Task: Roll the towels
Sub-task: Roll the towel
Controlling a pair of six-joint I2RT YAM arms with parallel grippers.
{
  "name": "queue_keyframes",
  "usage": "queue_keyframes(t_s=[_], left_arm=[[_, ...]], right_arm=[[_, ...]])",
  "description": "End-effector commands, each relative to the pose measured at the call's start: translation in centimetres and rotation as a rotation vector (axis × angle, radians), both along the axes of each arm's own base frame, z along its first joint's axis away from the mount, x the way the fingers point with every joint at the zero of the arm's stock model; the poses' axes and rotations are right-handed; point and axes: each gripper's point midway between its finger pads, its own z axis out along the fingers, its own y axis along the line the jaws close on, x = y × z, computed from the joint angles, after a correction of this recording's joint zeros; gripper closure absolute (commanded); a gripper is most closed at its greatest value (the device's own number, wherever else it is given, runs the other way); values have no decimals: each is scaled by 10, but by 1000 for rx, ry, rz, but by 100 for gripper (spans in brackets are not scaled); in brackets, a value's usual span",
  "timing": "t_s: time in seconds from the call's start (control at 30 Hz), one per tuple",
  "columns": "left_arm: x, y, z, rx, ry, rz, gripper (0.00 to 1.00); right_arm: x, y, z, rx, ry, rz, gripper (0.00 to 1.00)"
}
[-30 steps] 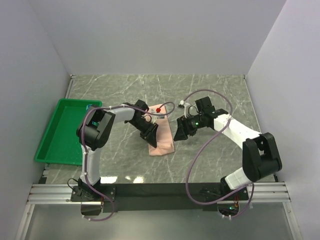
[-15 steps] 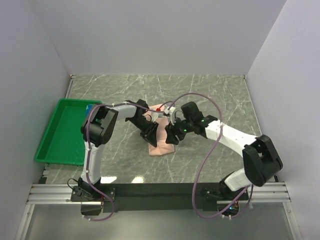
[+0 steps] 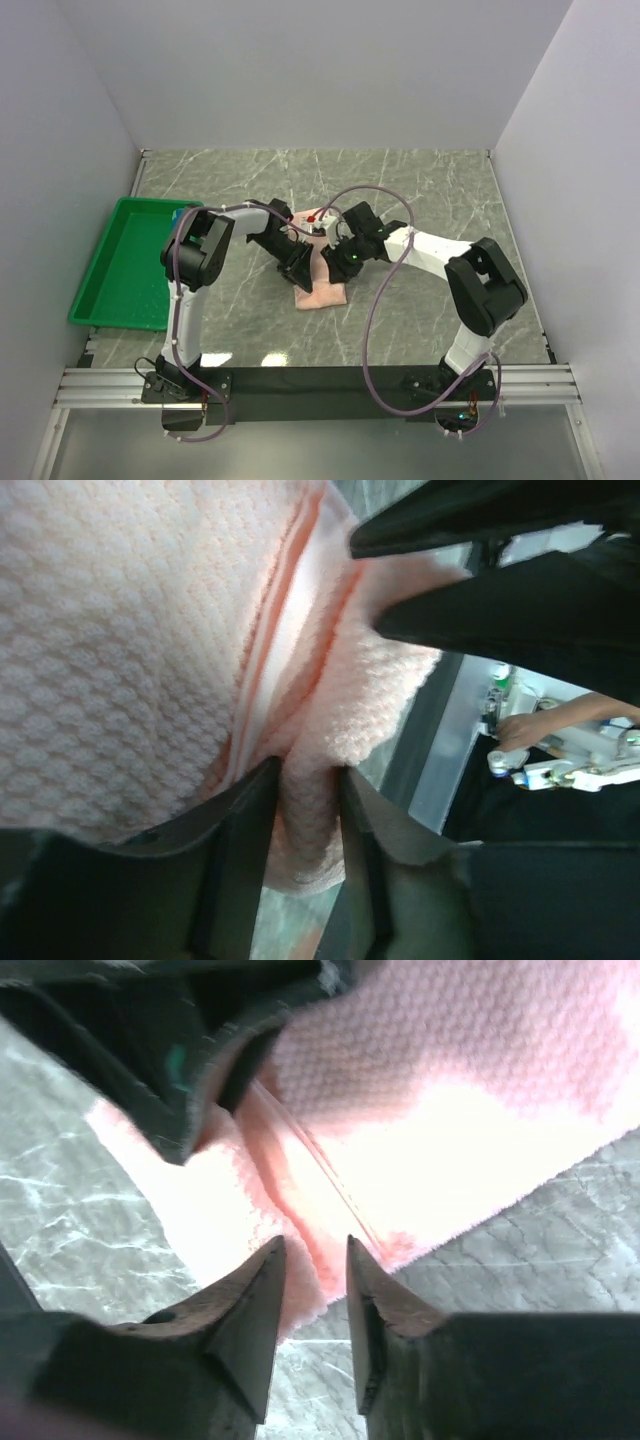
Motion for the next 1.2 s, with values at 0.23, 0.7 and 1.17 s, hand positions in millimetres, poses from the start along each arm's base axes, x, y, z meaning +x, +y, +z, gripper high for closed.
queue_keyframes(t_s=[0.23,0.7,1.17], left_arm=[[40,42,-25,141,-229,57,53],[42,46,-45,213,-174,97,80],[47,42,-56,251,-89,142,67]], right_arm=[[4,-2,-20,-116,88,-36,64],[-1,-21,85,133,5,-94,49],[-32,33,57,234,263,-80,59]])
